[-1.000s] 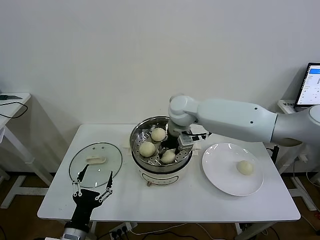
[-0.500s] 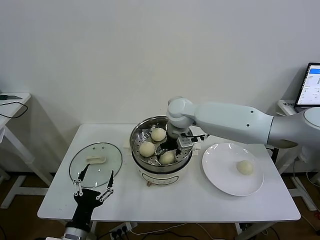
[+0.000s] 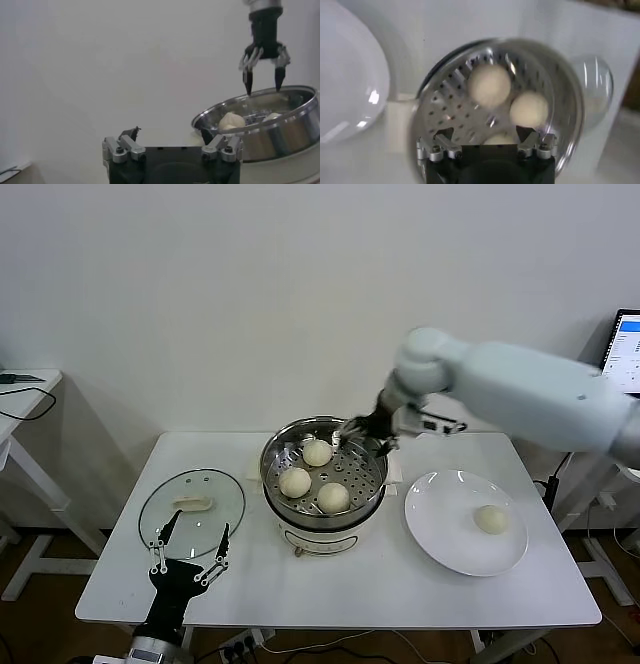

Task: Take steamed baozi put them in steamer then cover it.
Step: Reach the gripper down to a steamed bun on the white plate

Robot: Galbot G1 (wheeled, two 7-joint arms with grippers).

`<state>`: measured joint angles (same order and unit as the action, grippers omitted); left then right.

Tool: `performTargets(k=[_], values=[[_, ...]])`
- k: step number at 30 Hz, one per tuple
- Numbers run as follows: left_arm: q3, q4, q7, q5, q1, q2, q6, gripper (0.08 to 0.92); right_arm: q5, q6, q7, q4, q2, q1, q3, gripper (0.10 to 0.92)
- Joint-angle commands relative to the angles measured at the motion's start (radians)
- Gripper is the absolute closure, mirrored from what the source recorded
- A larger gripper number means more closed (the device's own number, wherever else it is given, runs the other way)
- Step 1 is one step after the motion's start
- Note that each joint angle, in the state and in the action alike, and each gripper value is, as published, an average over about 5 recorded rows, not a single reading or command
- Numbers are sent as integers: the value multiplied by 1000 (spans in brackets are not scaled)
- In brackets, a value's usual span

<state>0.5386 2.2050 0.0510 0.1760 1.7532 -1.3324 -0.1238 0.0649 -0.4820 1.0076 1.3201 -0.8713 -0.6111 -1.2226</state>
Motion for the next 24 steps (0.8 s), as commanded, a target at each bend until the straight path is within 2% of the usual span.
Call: performTargets(k=[1,4,9,24], values=[[-7,-1,0,2,0,0,2,177,-425,496,118,-149,232,-24,-42,203],[-10,1,0,3,2,1,3,177,-406,541,136,-218,257,35,-44,203],[-11,4,-1,4,8,3,6,177,-294,557,177,-325,265,189,26,203],[-12,-6,1,7,18,0,7,177,-223,561,147,-414,204,422,110,203]])
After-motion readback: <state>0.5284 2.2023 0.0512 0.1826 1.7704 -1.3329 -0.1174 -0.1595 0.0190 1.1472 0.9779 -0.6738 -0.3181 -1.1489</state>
